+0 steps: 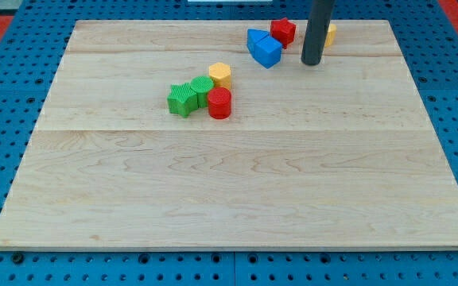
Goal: Push the red star to the top of the green star
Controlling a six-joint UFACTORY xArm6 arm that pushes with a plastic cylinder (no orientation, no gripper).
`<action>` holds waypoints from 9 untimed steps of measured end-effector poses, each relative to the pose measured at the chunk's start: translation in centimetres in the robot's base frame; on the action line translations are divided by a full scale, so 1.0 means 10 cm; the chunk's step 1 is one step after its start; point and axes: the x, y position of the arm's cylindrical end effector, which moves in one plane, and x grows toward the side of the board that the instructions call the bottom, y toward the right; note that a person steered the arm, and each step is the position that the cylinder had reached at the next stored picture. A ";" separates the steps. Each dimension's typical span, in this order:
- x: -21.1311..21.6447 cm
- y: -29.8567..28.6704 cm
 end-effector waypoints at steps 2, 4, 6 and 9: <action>-0.43 -0.16; -0.81 -0.43; -0.75 -1.41; -0.29 -1.85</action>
